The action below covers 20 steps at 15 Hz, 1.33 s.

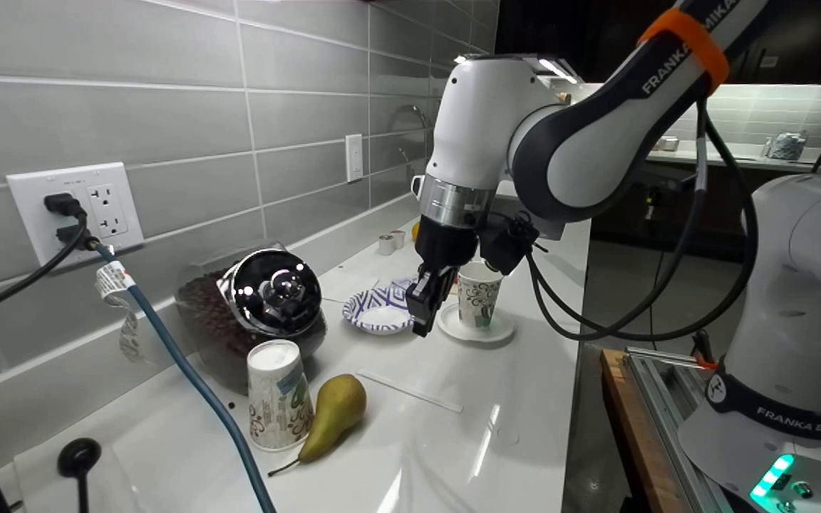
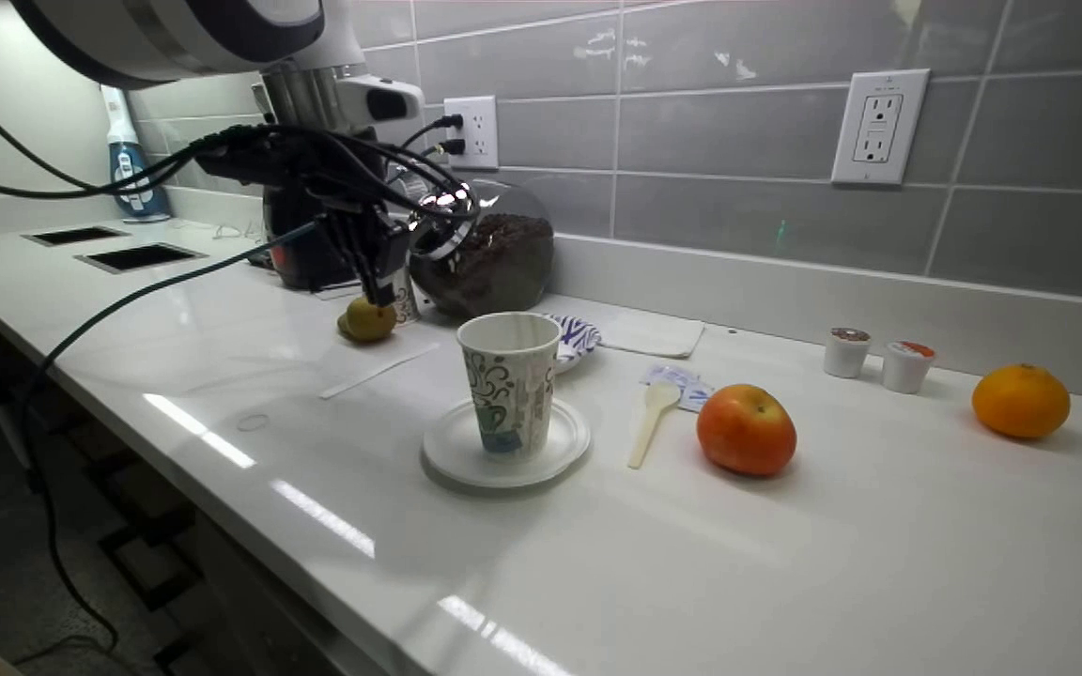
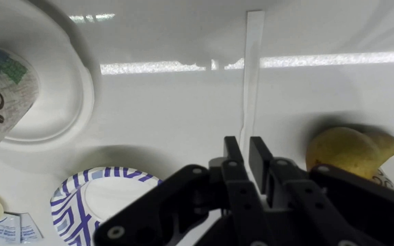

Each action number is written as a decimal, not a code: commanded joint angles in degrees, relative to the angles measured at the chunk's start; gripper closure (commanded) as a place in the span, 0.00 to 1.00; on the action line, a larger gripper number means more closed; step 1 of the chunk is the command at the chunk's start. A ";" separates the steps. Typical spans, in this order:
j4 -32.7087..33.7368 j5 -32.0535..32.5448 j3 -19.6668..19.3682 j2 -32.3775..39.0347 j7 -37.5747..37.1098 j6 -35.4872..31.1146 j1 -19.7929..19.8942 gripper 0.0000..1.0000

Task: Put the drinking straw inside the paper cup

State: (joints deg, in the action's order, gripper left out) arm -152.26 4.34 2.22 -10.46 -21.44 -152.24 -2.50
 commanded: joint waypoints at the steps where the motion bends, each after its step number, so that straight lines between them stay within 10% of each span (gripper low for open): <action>1: 3.63 -3.43 -0.01 5.23 4.15 0.86 0.70 0.54; 5: 6.67 -3.59 0.13 10.49 5.37 -0.15 0.59 0.27; 9: 9.80 -2.81 0.12 15.80 4.68 -0.85 0.10 0.24; 20: 17.06 -2.85 -0.25 25.83 3.90 -0.43 -2.66 0.62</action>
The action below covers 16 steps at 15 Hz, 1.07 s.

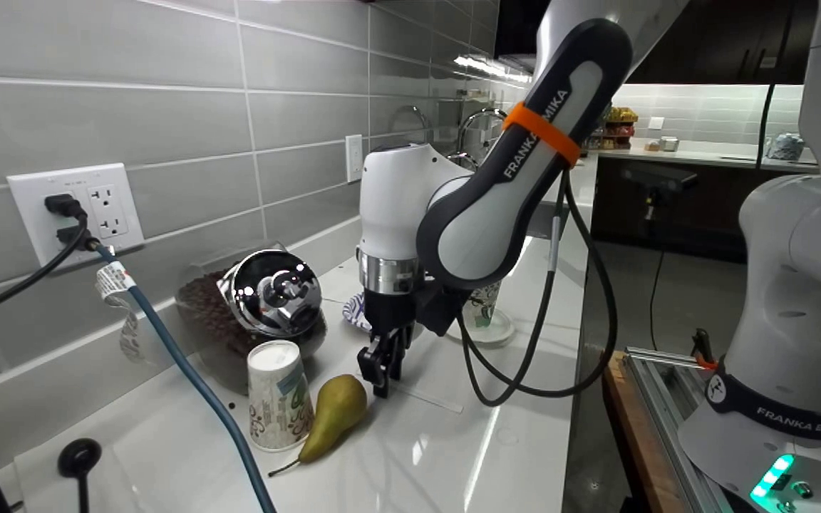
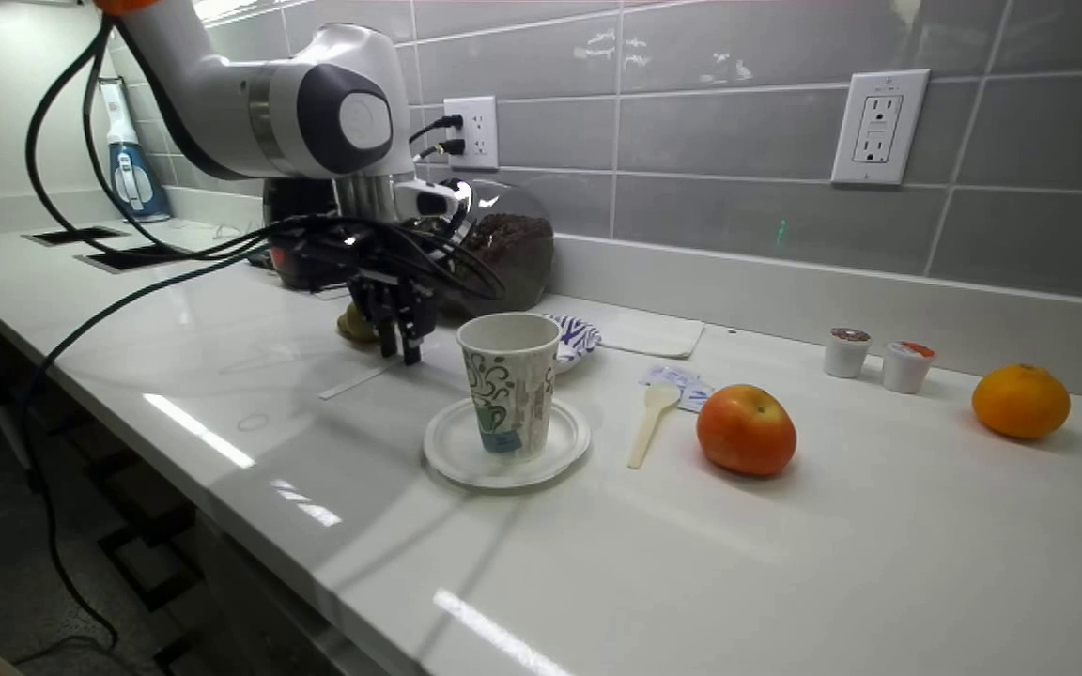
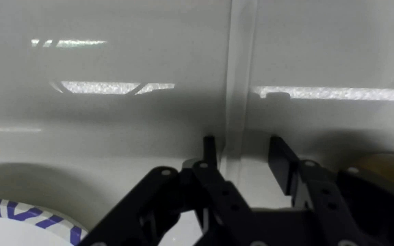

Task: Put the drinking straw inside the paper cup

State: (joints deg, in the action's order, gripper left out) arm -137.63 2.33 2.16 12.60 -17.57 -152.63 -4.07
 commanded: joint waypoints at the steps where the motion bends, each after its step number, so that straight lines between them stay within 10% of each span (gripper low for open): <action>1: 2.39 -0.79 -0.39 2.51 -0.04 0.40 -1.05 0.64; 4: 2.26 -0.77 -0.43 2.69 -0.14 0.39 -1.13 0.71; 7: 2.21 -0.34 -1.01 2.55 -0.23 1.02 -1.10 1.00; 16: 0.58 0.84 -1.18 -0.74 -1.40 2.34 -2.39 0.98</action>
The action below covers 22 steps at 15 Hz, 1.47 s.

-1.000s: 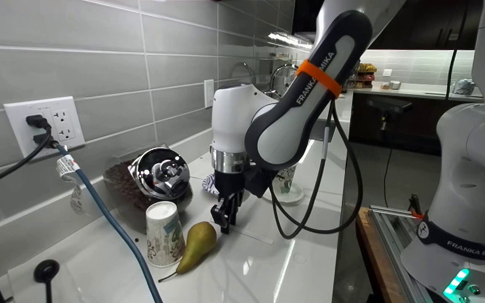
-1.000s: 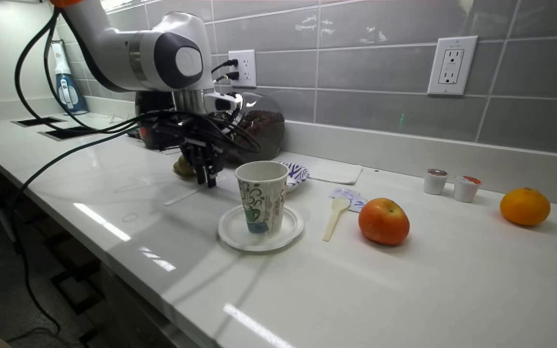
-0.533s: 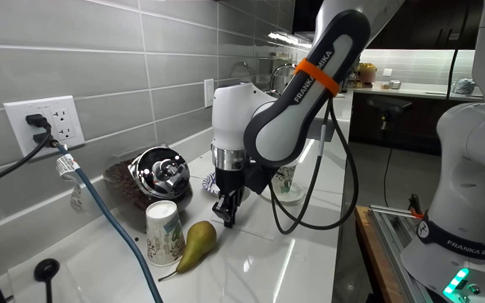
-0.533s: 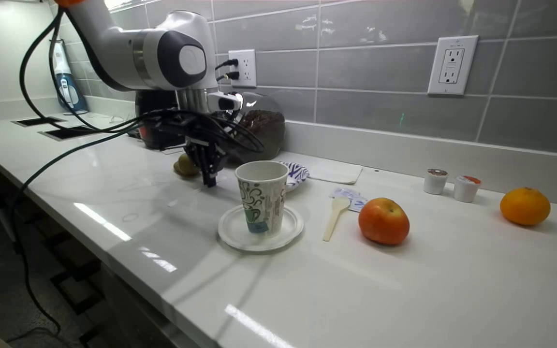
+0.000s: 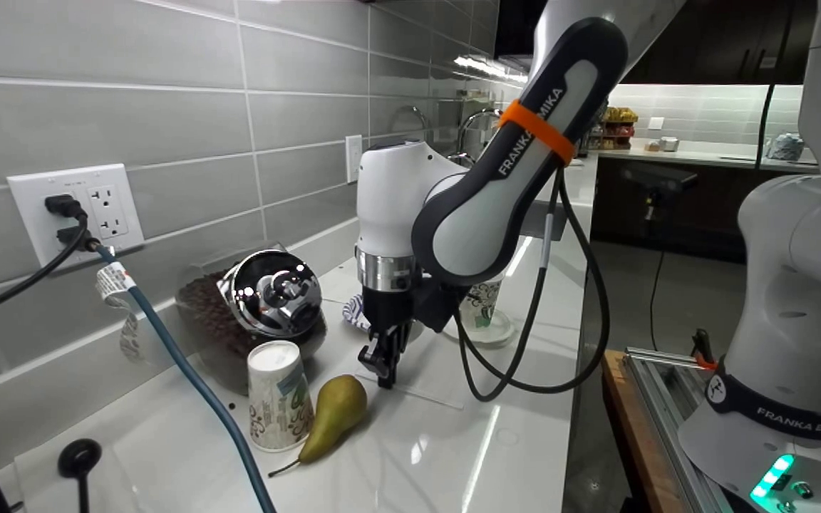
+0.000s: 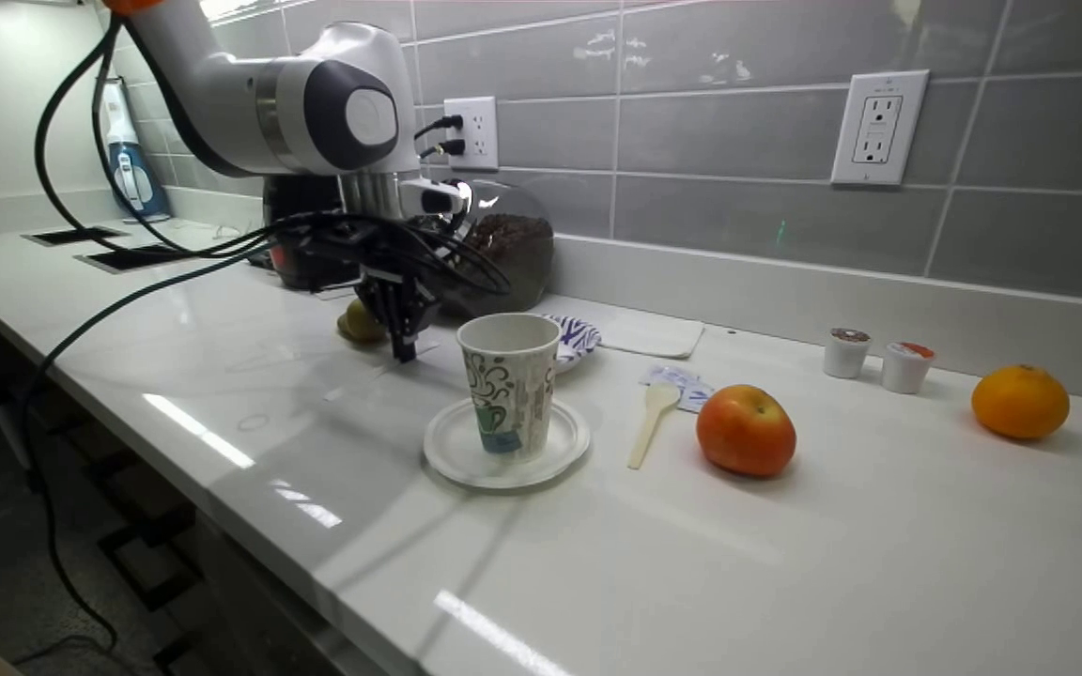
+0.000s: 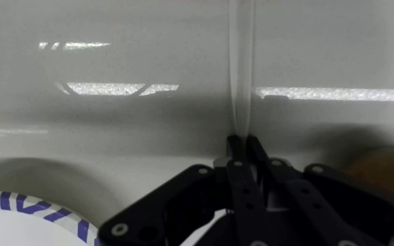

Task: Put the drinking straw inside the paper cup

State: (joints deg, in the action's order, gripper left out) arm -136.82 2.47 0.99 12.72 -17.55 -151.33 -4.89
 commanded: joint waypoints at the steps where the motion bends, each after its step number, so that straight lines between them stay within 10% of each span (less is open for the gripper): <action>1: -0.93 0.88 0.02 -2.02 -1.92 1.28 -2.00 0.98; 11: -12.07 8.89 0.22 -18.51 -14.46 1.58 -1.93 0.98; 22: -24.35 25.17 8.10 -48.12 -25.70 2.15 11.97 0.98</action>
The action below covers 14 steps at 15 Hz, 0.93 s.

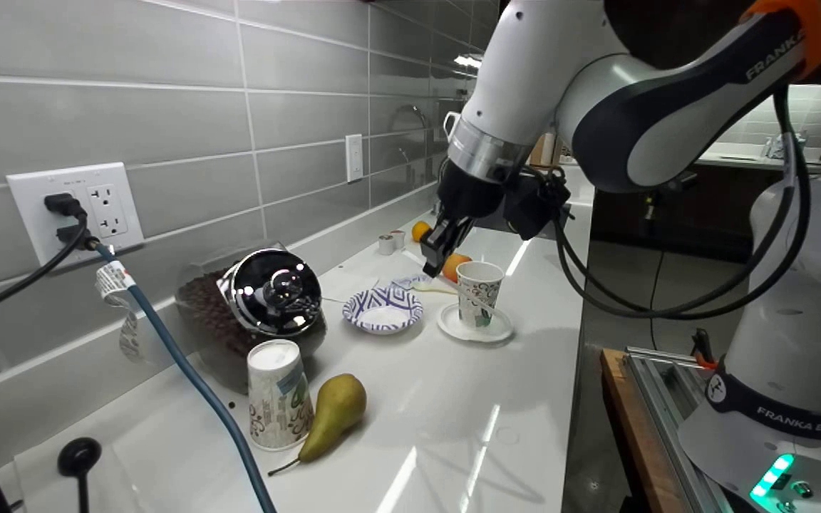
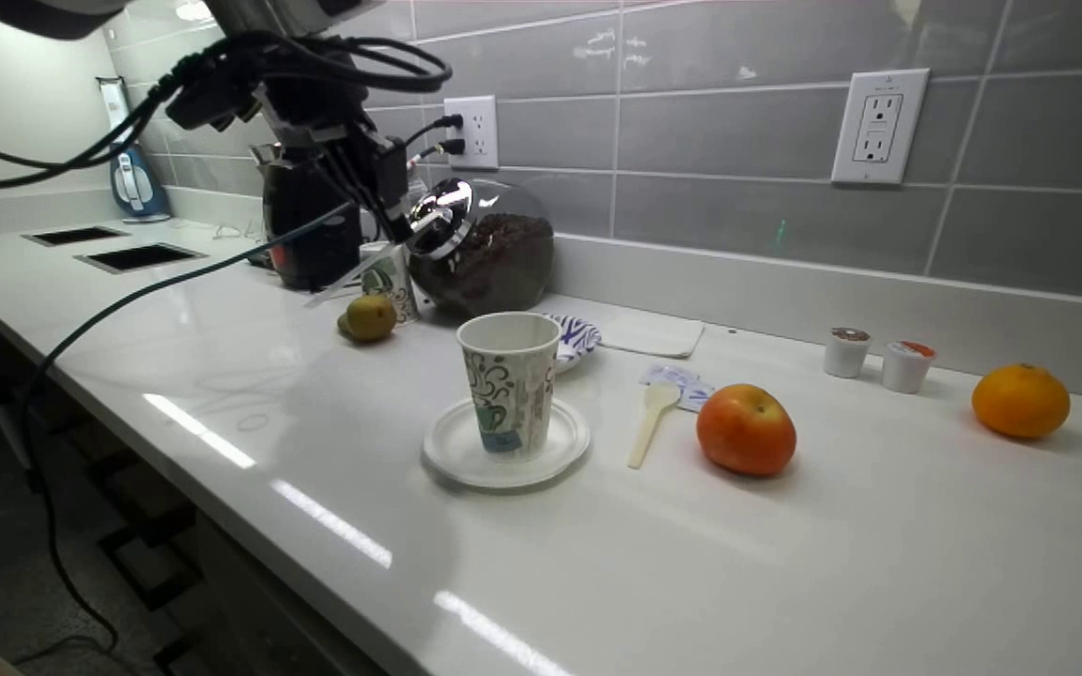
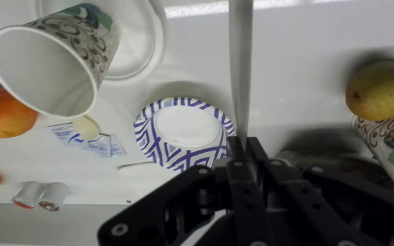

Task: Put the drinking straw inside the paper cup

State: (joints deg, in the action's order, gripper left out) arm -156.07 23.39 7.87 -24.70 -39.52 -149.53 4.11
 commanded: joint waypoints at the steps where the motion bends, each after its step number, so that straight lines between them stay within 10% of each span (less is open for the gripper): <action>1: -1.90 5.55 0.93 -10.78 -4.96 2.51 3.94 0.98; 14: -1.24 4.63 3.98 -13.17 -5.24 2.78 16.09 0.98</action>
State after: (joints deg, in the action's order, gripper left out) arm -157.32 26.72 10.09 -36.88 -42.73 -146.59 15.59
